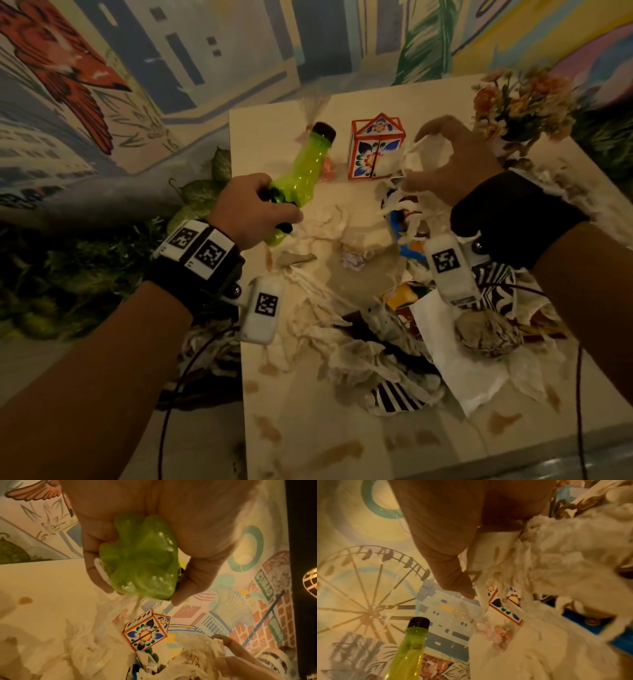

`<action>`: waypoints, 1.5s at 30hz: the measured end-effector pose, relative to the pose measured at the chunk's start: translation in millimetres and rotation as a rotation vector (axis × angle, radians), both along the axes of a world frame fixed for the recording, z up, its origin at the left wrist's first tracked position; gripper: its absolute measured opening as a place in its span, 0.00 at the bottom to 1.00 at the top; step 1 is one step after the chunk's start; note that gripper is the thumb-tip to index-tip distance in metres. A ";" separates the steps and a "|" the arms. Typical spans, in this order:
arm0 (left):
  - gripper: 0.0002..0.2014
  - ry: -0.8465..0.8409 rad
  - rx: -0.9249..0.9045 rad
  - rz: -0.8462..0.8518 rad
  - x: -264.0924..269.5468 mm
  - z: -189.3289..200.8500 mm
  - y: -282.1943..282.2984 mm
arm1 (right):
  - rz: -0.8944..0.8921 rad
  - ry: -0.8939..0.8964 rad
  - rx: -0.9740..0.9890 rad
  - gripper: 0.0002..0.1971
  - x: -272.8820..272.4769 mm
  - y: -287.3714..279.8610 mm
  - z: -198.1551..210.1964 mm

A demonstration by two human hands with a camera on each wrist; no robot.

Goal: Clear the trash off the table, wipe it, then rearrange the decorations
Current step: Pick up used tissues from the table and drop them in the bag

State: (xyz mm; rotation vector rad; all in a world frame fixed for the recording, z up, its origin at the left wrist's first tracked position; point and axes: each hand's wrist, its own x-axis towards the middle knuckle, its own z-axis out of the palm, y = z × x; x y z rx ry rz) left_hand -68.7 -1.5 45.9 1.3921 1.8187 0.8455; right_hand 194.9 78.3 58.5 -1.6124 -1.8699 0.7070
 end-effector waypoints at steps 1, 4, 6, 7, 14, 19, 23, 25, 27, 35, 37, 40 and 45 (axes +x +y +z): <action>0.32 -0.027 0.019 0.018 -2.7 3.0 -1.3 | 0.008 0.010 0.029 0.27 -4.0 0.5 5.3; 0.27 -0.063 0.048 0.065 -18.5 6.9 -3.0 | 0.021 0.022 0.074 0.26 -14.8 3.0 18.1; 0.19 -0.068 0.045 0.100 -35.6 3.4 -5.0 | 0.033 0.053 0.072 0.26 -22.6 5.0 23.1; 0.17 -0.079 0.036 0.130 -46.3 0.4 -6.5 | 0.039 0.065 0.066 0.25 -27.3 5.6 24.1; 0.04 -0.102 0.021 0.330 -131.3 -23.7 -24.4 | 0.140 0.078 0.042 0.27 -88.9 -2.3 12.9; 0.14 -0.011 -0.055 0.404 -193.4 -62.3 -41.7 | 0.205 0.054 0.011 0.27 -145.6 -19.6 6.2; 0.11 -0.016 -0.145 0.466 -230.7 -90.6 -67.9 | 0.234 0.114 -0.052 0.26 -206.4 -42.5 -1.1; 0.11 0.015 -0.223 0.452 -250.7 -108.8 -83.3 | 0.256 0.160 -0.092 0.25 -238.8 -57.5 -8.7; 0.12 0.016 -0.309 0.456 -270.7 -132.2 -99.2 | 0.289 0.185 -0.154 0.25 -270.5 -73.9 -21.7; 0.20 -0.006 -0.699 0.376 -305.6 -225.8 -150.3 | 0.178 0.278 -0.574 0.25 -365.1 -136.4 -126.9; 0.21 -0.013 -0.767 0.343 -305.5 -246.0 -160.0 | 0.144 0.261 -0.688 0.28 -375.5 -151.4 -158.2; 0.32 -0.053 -0.856 0.296 -306.2 -275.9 -168.7 | 0.075 0.231 -0.788 0.29 -384.2 -169.3 -205.4; 0.42 0.011 -0.954 0.205 -308.3 -317.2 -169.3 | -0.070 0.184 -0.903 0.29 -394.3 -185.8 -273.3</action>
